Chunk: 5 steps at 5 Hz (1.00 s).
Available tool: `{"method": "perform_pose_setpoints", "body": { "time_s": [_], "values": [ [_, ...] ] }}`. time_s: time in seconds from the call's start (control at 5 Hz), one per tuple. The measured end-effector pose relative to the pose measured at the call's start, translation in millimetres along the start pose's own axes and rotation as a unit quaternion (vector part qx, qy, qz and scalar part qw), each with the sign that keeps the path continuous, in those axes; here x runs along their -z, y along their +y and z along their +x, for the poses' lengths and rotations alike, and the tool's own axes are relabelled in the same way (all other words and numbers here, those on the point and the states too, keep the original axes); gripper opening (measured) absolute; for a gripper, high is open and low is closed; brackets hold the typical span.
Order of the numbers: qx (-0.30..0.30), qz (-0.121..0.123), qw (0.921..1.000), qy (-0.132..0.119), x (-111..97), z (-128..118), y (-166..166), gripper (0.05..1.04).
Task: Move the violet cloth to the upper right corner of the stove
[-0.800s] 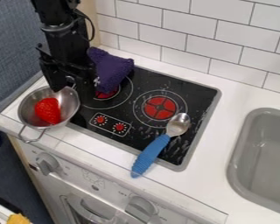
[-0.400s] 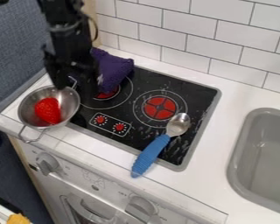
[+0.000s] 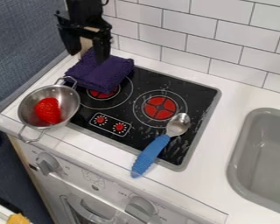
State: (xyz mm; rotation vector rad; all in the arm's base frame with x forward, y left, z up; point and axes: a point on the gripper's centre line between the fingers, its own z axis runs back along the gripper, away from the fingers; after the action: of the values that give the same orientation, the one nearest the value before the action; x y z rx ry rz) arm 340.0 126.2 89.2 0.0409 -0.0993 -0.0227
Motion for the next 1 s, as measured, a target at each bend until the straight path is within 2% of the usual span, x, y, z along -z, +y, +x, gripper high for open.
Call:
{"method": "perform_pose_setpoints", "body": {
  "time_s": [0.4,0.6,1.0],
  "values": [
    [-0.046,-0.003,0.9989,0.000,38.7,35.0,16.6,0.999],
    [-0.070,-0.004,0.9975,0.013,60.9,41.0,25.5,0.999],
    [-0.067,0.015,0.9971,0.034,70.4,39.4,28.5,0.999]
  ]
}}
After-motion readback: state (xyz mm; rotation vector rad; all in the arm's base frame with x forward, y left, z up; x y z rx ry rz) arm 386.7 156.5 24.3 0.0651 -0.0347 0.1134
